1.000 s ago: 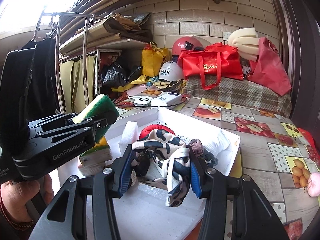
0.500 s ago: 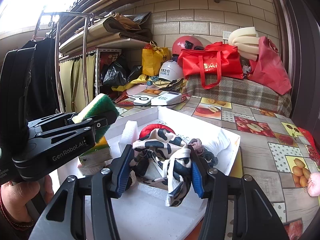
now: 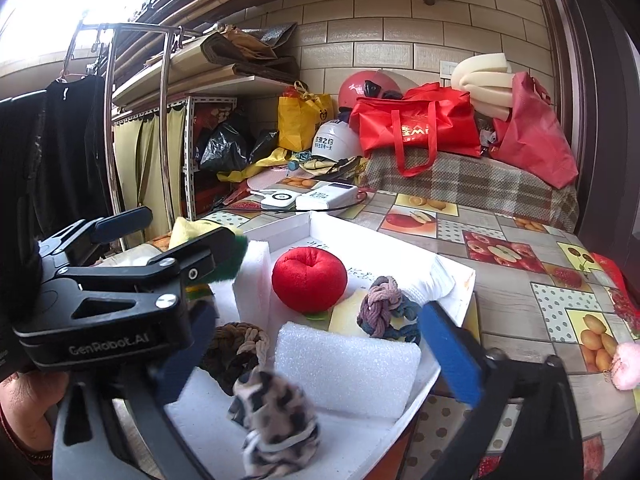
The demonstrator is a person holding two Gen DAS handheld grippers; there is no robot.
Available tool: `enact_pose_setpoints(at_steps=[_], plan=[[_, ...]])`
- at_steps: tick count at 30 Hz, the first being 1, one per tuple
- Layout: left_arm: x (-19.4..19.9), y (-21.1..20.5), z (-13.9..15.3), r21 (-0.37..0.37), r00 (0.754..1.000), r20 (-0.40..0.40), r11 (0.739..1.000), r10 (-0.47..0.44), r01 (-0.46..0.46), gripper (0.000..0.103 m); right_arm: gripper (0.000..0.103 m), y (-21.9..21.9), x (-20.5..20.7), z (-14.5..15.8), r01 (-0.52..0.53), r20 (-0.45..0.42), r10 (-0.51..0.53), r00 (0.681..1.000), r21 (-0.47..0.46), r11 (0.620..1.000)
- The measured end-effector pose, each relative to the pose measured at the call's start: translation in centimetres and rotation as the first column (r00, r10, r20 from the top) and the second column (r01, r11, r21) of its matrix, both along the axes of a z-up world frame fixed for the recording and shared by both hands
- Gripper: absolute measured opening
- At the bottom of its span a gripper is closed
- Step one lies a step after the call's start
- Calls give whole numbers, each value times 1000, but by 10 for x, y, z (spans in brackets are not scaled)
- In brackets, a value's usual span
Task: Organize soft objects
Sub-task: 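Release the sponge onto the tissue pack with left tool while right tool drops the cloth in the tray, then move the open right tool toward the pink fluffy ball on the table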
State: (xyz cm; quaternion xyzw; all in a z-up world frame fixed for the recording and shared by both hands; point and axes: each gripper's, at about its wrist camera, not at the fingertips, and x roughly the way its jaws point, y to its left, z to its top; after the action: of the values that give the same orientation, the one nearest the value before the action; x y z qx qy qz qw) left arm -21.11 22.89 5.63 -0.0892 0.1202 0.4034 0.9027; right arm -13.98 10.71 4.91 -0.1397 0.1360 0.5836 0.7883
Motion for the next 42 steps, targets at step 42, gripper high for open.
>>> enact_pose_setpoints(at_steps=[42], plan=[[-3, 1, 2, -27, 1000, 4, 999, 24, -24, 103, 103, -1, 5, 5, -4, 2, 4, 1000, 12, 1000]])
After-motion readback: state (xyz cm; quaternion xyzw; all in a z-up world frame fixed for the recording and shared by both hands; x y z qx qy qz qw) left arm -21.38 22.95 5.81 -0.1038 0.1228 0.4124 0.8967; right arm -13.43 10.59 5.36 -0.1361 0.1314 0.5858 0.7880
